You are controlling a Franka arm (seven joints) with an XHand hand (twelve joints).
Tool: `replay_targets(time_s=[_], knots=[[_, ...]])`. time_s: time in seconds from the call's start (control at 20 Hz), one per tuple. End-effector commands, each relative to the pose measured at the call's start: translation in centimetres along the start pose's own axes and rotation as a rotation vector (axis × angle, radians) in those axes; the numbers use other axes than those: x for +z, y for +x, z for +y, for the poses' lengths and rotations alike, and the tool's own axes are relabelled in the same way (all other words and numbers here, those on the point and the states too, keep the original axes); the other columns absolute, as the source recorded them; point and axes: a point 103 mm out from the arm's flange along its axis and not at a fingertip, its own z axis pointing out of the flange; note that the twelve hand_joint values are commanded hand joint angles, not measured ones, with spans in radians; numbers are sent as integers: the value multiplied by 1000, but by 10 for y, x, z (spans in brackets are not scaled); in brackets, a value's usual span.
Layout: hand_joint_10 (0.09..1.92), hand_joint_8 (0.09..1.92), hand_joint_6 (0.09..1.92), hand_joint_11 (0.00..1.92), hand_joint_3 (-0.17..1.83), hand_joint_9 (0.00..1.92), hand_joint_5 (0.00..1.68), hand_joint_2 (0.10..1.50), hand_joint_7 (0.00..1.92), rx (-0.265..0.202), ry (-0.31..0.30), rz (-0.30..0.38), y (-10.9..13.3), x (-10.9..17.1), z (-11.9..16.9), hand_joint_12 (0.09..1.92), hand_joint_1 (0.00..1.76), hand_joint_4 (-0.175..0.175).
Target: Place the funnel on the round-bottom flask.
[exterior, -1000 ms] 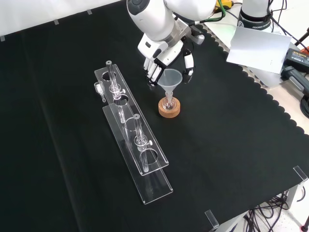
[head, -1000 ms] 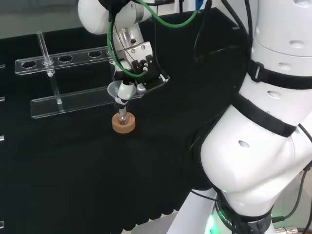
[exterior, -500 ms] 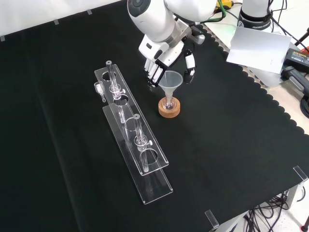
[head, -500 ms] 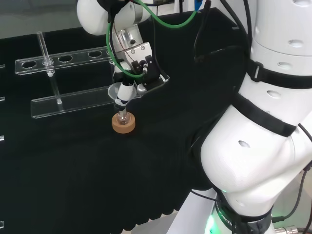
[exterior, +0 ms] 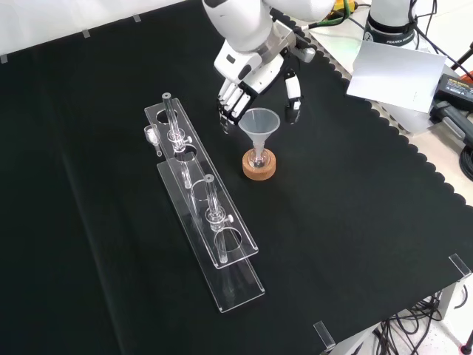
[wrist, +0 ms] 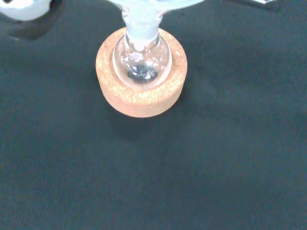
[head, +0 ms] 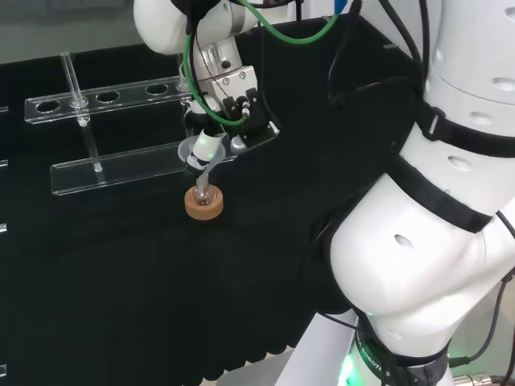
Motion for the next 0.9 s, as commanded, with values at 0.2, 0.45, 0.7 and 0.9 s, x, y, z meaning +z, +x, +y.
replay_targets(time_s=[0.2, 0.45, 0.7, 0.9], knots=[[774, 688, 87, 363, 303, 281, 244, 593, 29, 4, -108, 50, -27, -32, -14, 1462, 672, -81], [759, 709, 87, 382, 298, 327, 267, 603, 58, 19, -136, 99, -52, -49, -20, 1446, 681, -81], [743, 717, 87, 391, 297, 360, 287, 610, 82, 38, -153, 106, -68, -60, -24, 1436, 689, -81], [721, 715, 87, 396, 297, 380, 296, 613, 95, 44, -157, 106, -77, -64, -24, 1430, 695, -81]])
